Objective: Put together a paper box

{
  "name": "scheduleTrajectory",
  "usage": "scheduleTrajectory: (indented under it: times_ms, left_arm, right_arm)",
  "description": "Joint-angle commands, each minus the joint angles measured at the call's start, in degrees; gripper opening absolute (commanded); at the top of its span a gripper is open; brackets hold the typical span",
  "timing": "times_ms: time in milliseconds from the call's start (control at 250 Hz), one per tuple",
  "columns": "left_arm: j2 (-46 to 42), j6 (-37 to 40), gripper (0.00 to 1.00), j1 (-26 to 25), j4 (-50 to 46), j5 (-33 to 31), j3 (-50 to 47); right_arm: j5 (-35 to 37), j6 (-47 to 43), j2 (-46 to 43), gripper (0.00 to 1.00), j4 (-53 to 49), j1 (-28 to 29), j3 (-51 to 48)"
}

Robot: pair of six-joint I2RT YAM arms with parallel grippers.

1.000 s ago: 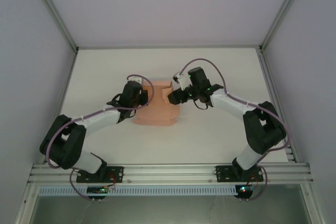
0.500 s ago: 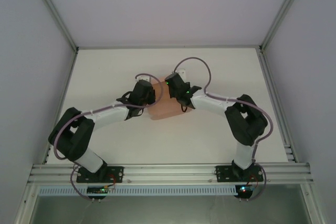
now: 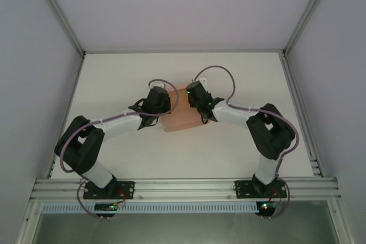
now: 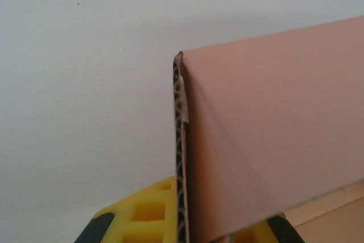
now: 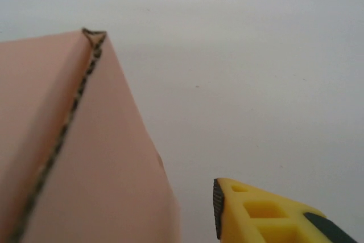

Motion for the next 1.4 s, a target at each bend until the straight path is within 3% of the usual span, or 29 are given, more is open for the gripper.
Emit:
scheduleTrajectory:
  times_ms: [0,204,320,499,619,835,951,1139,1195,1275,1327,1398]
  left_arm:
    - [-0.65,-0.37,0.00,-0.09,-1.10,0.85,0.51]
    - [-1.00,0.24,0.00,-0.10,-0.67,2.39,0.17]
    - [-0.74,-1.26,0.00,-0.13,-0.45,2.55,-0.02]
    - [-0.99,-5.80,0.00,-0.12,-2.73,-2.35,-0.15]
    - [-1.26,-7.35,0.00,-0.16,-3.07,-3.07,-0.20]
    - [-0.19,-8.32,0.00,-0.18,-4.11,-2.88,1.19]
    - [0.55,-8.30,0.00,-0.17,-4.25,-1.86,1.81]
    - [0.46,-8.19,0.00,-0.11,-4.51,-1.73,2.07]
    - [0.49,-7.61,0.00,-0.15,-4.88,-1.72,2.40]
    - [0.45,-6.54,0.00,-0.11,-4.50,-1.63,2.56]
    - [0.66,-5.03,0.00,-0.05,-3.66,-0.88,2.49]
    - [1.02,-4.23,0.00,-0.03,-3.72,-0.53,3.14]
  right_arm:
    - [-6.62,-4.68,-2.50,0.33,9.49,-1.29,-1.62]
    - [-8.91,-5.49,-1.46,0.29,9.48,-1.79,-1.22]
    - [-5.84,-5.59,-0.33,0.15,9.95,-1.81,-0.65]
    - [14.56,-2.60,1.59,0.00,7.60,-1.02,0.72]
    - [27.08,3.19,4.00,0.00,1.96,-1.19,2.85]
    - [40.63,11.67,7.83,0.00,-8.15,-0.61,7.83]
    - [35.72,11.85,8.65,0.00,-9.23,-1.18,10.02]
    - [33.42,7.33,8.43,0.00,-6.76,-1.02,9.71]
    - [25.24,0.61,6.79,0.01,0.06,-1.34,6.41]
    - [14.77,-8.49,4.03,0.10,12.09,-1.75,0.57]
    - [8.97,-11.22,2.53,0.22,13.57,-1.72,-1.05]
    - [4.61,-13.42,0.83,0.27,11.89,-1.16,-1.56]
